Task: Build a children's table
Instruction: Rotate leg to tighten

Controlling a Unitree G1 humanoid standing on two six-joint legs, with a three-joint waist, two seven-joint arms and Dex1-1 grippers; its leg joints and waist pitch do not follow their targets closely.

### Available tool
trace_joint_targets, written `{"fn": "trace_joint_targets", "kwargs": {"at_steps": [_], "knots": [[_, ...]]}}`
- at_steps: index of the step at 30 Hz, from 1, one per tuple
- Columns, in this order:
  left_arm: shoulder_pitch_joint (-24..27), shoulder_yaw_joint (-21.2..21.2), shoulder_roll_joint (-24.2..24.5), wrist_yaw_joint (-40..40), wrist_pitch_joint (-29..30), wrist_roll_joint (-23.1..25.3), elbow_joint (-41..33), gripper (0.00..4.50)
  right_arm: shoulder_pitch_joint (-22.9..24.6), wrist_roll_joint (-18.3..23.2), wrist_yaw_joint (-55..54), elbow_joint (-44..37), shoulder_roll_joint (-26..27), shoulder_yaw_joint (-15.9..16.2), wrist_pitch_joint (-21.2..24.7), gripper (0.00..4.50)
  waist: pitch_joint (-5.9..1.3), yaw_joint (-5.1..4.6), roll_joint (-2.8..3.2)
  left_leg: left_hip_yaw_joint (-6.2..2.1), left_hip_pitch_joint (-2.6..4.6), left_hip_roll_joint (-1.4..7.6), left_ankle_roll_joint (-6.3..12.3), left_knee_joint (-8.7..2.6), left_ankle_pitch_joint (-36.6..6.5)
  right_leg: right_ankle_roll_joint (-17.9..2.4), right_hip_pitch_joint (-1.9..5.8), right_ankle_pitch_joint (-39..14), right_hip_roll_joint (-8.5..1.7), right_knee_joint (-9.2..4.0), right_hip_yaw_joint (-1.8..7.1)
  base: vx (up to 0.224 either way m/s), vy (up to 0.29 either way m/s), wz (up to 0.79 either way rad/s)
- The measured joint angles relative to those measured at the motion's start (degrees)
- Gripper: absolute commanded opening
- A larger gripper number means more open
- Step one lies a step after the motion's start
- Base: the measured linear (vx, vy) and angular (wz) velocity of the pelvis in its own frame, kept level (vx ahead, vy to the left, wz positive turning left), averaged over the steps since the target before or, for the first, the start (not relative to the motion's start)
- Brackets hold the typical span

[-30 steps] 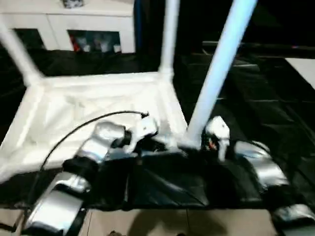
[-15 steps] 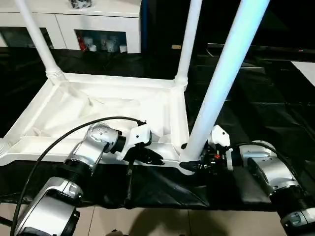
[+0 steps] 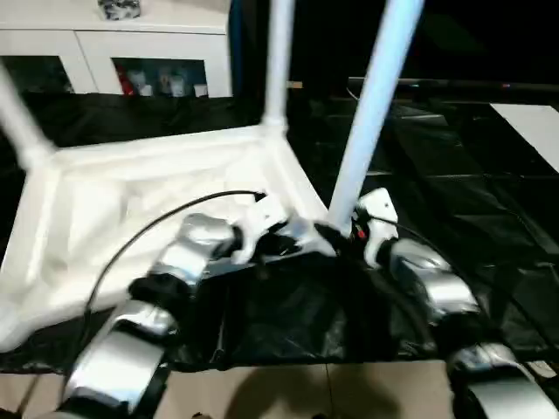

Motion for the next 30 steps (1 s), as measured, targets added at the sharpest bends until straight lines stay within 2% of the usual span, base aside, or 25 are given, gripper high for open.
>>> {"fn": "trace_joint_targets", "kwargs": {"at_steps": [3, 4, 5, 7, 9, 12, 16, 18, 23, 28, 30], "knots": [[-0.05, -0.09, -0.18, 0.86, -0.48, 0.4, 0.19, 0.0, -0.14, -1.42, -2.1, 0.73, 0.69, 0.01, -1.46, 2.66, 0.0, -0.09, 0.0, 0.0, -0.02, 0.0, 0.01, 0.01, 0.0, 0.0, 0.0, 0.0, 0.0, 0.0, 0.0, 0.0, 0.0, 0.0], [-0.05, -0.09, -0.17, 0.82, -0.65, 0.55, 0.18, 0.0, -0.15, -1.47, -2.1, 1.05, 0.73, 0.0, -2.01, 3.22, 0.0, -0.09, 0.0, 0.0, -0.03, 0.0, 0.01, 0.01, 0.0, 0.0, 0.0, 0.0, 0.0, -0.01, 0.0, 0.0, 0.0, 0.0], [-0.05, -0.09, -0.15, 0.72, -0.75, 0.59, 0.18, 0.0, -0.16, -1.47, -1.91, 1.38, 0.72, -0.05, -2.64, 3.36, 0.0, -0.1, 0.0, 0.0, -0.03, 0.0, 0.01, 0.02, 0.0, 0.0, 0.0, 0.0, 0.0, -0.02, 0.0, 0.0, 0.0, 0.0], [-0.05, -0.08, 0.07, 0.16, -1.24, 0.68, 0.18, 0.0, -0.15, -1.52, -0.19, 1.84, 0.65, -0.2, -3.43, 3.42, 0.01, -0.13, -0.01, 0.0, -0.06, 0.0, 0.01, 0.01, 0.0, 0.0, -0.02, 0.0, 0.0, -0.03, 0.0, 0.0, 0.0, 0.0], [0.02, -0.08, 0.91, -1.7, -2.02, 0.68, 0.0, 0.0, 0.06, -1.27, 3.56, 1.73, -0.25, -0.22, -4.01, 3.73, 0.03, -0.15, -0.05, 0.0, -0.1, 0.0, 0.02, -0.02, -0.01, -0.02, -0.05, 0.02, 0.0, -0.03, -0.01, 0.0, 0.0, 0.0], [0.47, -0.19, 2.3, -4.97, -4.12, -0.05, -0.18, 0.0, 1.49, -1.2, 9.63, 0.17, -2.35, 0.87, -5.5, 3.82, 0.04, -0.22, -0.06, 0.0, -0.14, 0.02, 0.05, -0.15, -0.04, -0.26, -0.11, 0.16, 0.01, -0.03, -0.07, 0.0, 0.0, 0.0], [1.83, -0.39, 4.23, -10.61, -5.71, -1.53, -2.15, 0.0, 3.45, -0.92, 17.4, -3.03, -5.73, 3.7, -6.87, 3.82, 0.06, 0.26, -0.02, 0.01, -0.14, 0.03, 0.06, -0.41, -0.03, -0.18, -0.19, 0.09, 0.03, -0.03, -0.11, 0.0, 0.0, 0.0], [2.97, -0.97, 5.53, -15.09, -6.6, -2.45, -3.82, 0.0, 5.55, -0.17, 23.21, -6.03, -7.65, 4.95, -7.43, 3.82, 0.08, 1.1, 0.03, 0.02, -0.13, 0.03, 0.06, -0.43, -0.03, -0.15, -0.19, 0.04, 0.03, -0.03, -0.1, 0.0, 0.0, 0.0], [5.06, -1.65, 8.7, -23.62, -7.72, -4.27, -6.57, 0.0, 8.98, 3.07, 36.54, -12.03, -11.92, 6.99, -6.05, 3.82, 0.13, 1.85, 0.09, 0.06, -0.14, 0.04, 0.05, -0.32, -0.03, -0.17, -0.15, 0.06, 0.02, -0.01, -0.07, 0.0, 0.0, 0.0], [6.58, -2.44, 10.12, -28.31, -7.8, -5.45, -8.71, 0.0, 9.46, 3.86, 44.58, -15.0, -15.42, 9.26, -3.83, 3.47, 0.15, 2.27, 0.09, 0.06, -0.11, 0.05, 0.05, -0.21, -0.03, -0.18, -0.08, 0.07, 0.01, 0.02, -0.05, 0.0, 0.0, 0.0], [6.64, -2.62, 10.53, -29.27, -7.84, -5.69, -8.82, 0.0, 9.47, 3.82, 45.92, -15.71, -16.31, 10.14, -3.82, 3.2, 0.15, 2.48, 0.09, 0.05, -0.1, 0.05, 0.04, -0.22, -0.02, -0.18, -0.09, 0.07, 0.01, 0.03, -0.05, 0.0, 0.0, 0.0]]}}
